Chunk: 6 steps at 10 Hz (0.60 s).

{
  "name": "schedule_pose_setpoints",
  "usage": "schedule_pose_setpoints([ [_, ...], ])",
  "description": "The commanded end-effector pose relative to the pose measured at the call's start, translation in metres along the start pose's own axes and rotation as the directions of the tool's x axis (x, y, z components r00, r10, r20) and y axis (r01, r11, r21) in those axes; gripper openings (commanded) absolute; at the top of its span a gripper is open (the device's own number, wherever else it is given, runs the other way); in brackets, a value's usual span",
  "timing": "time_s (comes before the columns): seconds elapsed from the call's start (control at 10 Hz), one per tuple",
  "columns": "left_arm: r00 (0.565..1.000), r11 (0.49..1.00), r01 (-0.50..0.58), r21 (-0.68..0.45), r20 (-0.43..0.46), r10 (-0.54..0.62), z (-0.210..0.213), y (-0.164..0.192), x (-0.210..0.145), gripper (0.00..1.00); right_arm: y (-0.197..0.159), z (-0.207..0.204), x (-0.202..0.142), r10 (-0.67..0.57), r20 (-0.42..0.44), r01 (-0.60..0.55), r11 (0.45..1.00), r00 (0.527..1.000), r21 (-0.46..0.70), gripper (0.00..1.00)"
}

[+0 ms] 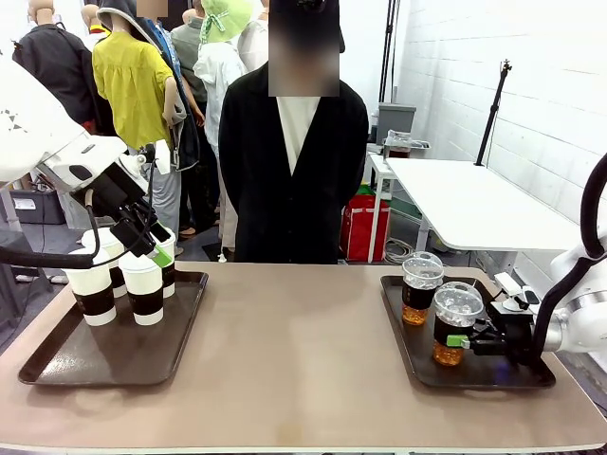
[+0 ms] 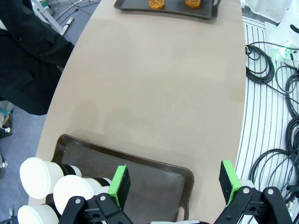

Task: Distribute the coffee onto the tray.
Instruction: Pick up another iced Americano from the middle of the table and place it on the right Handle tray.

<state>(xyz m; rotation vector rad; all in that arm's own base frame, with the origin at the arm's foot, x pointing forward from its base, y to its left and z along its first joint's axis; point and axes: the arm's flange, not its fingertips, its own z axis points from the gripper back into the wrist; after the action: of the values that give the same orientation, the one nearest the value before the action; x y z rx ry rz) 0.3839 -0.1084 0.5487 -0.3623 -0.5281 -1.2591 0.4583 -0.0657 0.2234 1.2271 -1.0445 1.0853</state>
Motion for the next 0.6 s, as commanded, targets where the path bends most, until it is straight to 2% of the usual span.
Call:
schedule_pose_setpoints([
  [0.0,1.000,1.000,0.016,-0.014,0.025,-0.015,0.000,0.002,-0.002,1.00,0.005,0.007,0.003,0.010,-0.034,-0.010,1.000,0.999,0.010,1.00],
  [0.5,1.000,1.000,0.016,-0.014,0.025,-0.015,0.000,0.002,-0.002,1.00,0.010,0.023,0.018,0.010,-0.078,-0.012,1.000,0.997,-0.024,1.00],
])
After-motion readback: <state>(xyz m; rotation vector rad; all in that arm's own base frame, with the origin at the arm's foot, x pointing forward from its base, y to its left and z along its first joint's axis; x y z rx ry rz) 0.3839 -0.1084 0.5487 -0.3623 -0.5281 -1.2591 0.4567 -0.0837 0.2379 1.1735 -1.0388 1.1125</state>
